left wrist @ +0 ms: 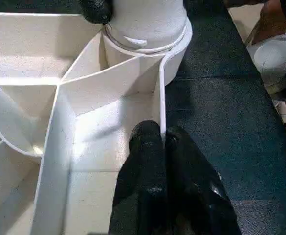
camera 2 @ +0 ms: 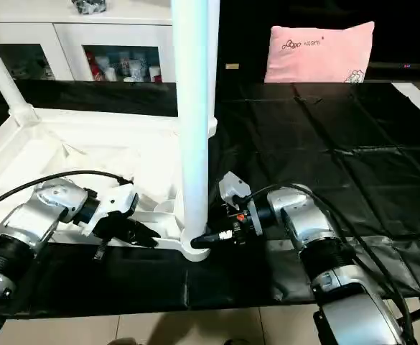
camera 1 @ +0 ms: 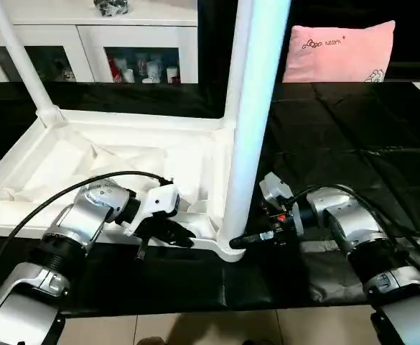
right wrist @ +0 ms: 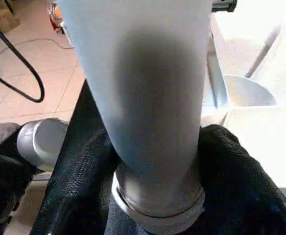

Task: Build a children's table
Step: Rotate leg to tighten

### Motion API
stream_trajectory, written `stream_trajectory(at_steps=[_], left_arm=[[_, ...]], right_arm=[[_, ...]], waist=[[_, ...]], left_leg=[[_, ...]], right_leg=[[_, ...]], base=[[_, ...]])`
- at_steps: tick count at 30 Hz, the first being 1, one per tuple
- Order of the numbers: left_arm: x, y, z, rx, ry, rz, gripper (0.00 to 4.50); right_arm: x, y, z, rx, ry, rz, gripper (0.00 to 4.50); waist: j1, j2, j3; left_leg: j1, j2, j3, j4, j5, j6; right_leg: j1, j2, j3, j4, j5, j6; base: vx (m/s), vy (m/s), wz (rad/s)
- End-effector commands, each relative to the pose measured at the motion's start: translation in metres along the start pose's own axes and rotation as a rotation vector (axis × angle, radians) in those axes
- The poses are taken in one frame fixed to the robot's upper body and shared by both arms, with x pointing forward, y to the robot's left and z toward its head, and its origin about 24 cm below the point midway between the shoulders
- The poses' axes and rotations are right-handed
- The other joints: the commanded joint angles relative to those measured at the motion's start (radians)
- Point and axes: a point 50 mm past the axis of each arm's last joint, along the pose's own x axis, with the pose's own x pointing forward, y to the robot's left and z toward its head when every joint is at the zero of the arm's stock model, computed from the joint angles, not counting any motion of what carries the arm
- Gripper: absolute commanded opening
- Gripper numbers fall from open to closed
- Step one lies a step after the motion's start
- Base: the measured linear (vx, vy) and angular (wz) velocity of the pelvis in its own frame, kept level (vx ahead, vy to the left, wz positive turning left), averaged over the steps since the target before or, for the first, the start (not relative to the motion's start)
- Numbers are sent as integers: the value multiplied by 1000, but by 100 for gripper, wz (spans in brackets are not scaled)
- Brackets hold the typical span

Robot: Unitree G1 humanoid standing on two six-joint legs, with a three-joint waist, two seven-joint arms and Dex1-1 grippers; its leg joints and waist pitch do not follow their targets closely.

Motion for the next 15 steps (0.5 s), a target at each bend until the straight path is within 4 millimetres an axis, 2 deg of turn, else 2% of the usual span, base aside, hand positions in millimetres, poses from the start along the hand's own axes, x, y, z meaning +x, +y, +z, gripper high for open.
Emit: stream_trajectory(at_steps=[1,8,10,13,14,15], left_arm=[[8,-5,0,8,30,-71,0],[9,3,-3,-65,-4,34,0],[12,10,0,-104,-33,113,0],[19,26,12,-165,-99,267,0],[19,26,12,-166,-100,269,0],[23,31,16,-181,-111,308,0]], right_arm=[[1,5,-4,30,-7,44,225],[9,9,-9,62,-65,3,212],[17,3,-13,110,-86,-106,211],[32,-10,-22,195,-96,-313,209],[32,-10,-22,197,-95,-317,209],[38,-14,-25,226,-86,-383,209]], waist=[[-4,-7,-67],[-3,-2,-65],[-4,-5,-63],[-22,-5,-57],[-23,-4,-56],[-29,-10,-56]], left_leg=[[-8,10,21,-68,-157,64],[-6,9,21,-69,-173,57],[-6,6,20,-69,-193,50],[-1,-4,17,-69,-234,22],[1,-7,16,-67,-241,19],[-4,-9,12,-69,-242,17]], right_leg=[[75,-45,38,-73,-317,-175],[72,-44,37,-78,-347,-165],[72,-44,36,-82,-384,-158],[65,-45,30,-101,-539,-99],[64,-45,26,-106,-573,-86],[69,-47,23,-110,-618,-57]], base=[[0,0,0],[0,0,0],[0,0,0],[0,0,0],[0,0,0],[0,0,0]])
